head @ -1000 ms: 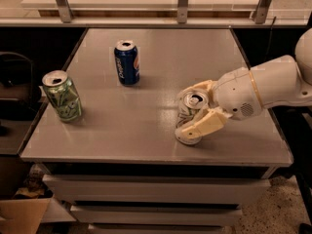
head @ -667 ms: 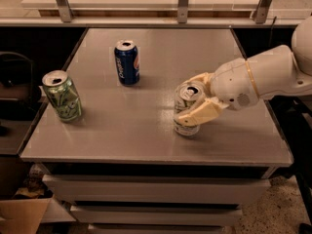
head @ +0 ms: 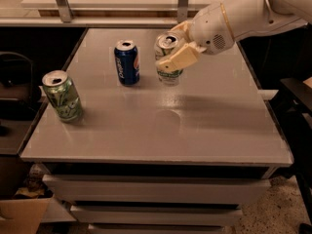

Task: Move 7up can near pepsi can

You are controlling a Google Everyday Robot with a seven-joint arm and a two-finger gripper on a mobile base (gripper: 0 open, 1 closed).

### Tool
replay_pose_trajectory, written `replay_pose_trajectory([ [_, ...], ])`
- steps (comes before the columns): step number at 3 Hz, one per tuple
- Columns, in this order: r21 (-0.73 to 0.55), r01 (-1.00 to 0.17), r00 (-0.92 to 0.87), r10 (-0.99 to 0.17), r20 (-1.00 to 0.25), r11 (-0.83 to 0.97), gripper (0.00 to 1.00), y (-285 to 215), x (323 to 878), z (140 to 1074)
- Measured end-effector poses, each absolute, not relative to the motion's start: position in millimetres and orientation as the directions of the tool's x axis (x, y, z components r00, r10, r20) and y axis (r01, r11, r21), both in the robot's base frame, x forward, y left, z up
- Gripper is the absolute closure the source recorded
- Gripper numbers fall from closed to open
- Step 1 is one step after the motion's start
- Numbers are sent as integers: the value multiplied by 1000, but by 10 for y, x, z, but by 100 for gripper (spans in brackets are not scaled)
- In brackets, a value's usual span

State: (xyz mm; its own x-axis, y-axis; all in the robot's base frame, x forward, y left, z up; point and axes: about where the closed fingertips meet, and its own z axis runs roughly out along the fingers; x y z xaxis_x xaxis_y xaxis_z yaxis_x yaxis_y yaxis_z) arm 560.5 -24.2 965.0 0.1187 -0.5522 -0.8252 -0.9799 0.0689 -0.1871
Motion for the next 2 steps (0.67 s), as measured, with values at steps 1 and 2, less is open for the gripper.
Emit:
replay_pose_trajectory([
  [1,-186,-980,118,-550,-826,68,100,-234,5609,9642],
  [2,-164,-985,115,-533,-838,46,100,-136,5696,9574],
])
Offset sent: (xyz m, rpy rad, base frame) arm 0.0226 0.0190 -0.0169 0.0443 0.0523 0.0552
